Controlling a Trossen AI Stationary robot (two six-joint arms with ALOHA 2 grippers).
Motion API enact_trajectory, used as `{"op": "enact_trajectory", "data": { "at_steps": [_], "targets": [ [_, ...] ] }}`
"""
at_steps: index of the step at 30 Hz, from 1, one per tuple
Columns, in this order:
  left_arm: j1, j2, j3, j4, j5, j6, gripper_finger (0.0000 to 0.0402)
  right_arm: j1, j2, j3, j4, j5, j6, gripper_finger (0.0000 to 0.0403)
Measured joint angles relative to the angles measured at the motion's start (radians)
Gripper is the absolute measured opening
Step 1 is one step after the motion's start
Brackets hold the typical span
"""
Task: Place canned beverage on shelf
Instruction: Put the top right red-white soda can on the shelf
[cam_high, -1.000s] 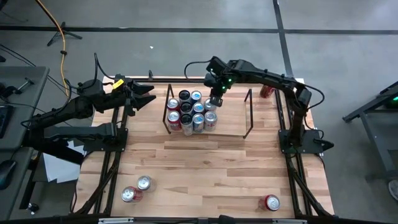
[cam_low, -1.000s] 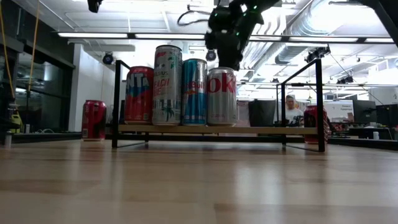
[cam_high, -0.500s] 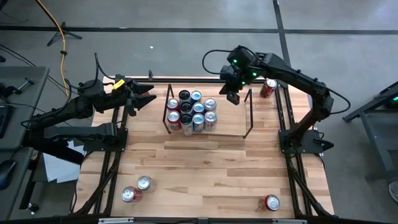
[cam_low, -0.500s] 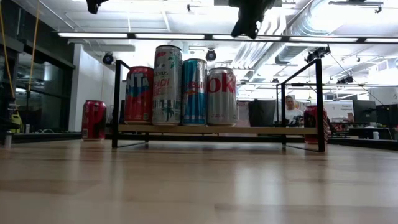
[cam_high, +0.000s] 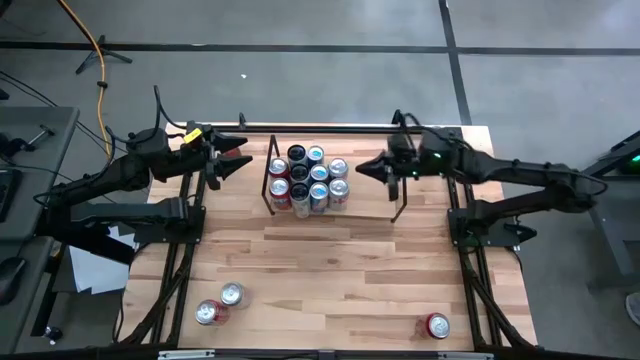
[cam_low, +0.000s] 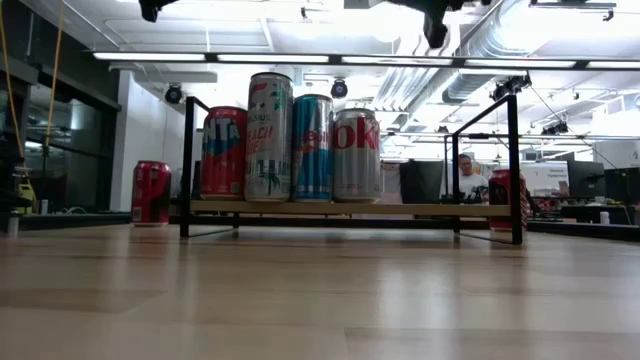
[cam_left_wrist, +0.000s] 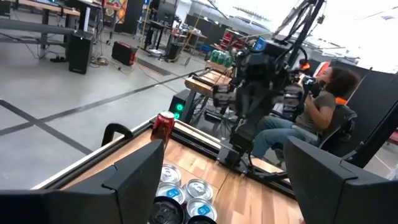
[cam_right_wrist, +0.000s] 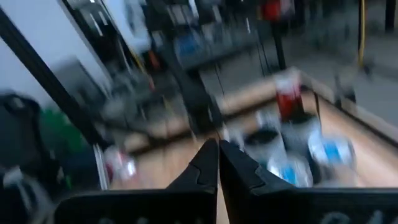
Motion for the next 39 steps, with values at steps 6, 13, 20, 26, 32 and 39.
{"op": "enact_trajectory", "data": {
  "at_steps": [6,13,20,26,32,39],
  "targets": [
    [0.0,0.006,-0.016,0.05,0.056,0.026,0.0282,0.049,-0.039,-0.086,0.208,0.08,-0.072,0.0],
    [-0.007,0.006,-0.128,0.209,0.079,-0.015,0.0282,0.05,-0.034,-0.088,0.201,0.082,-0.05,0.0],
    [-0.007,0.005,-0.138,0.201,0.062,-0.049,0.0282,0.05,-0.034,-0.088,0.199,0.082,-0.047,0.0],
    [0.02,0.045,-0.098,0.098,-0.188,-0.243,0.0282,0.05,-0.03,-0.088,0.196,0.083,-0.047,0.0],
    [0.241,0.236,0.14,-0.448,-0.273,-0.331,0.0282,0.05,-0.016,-0.088,0.197,0.131,-0.004,0.0],
    [0.537,0.494,0.201,-0.744,-0.278,-0.278,0.0282,0.049,-0.009,-0.089,0.17,0.133,0.023,0.0]
  ]
}}
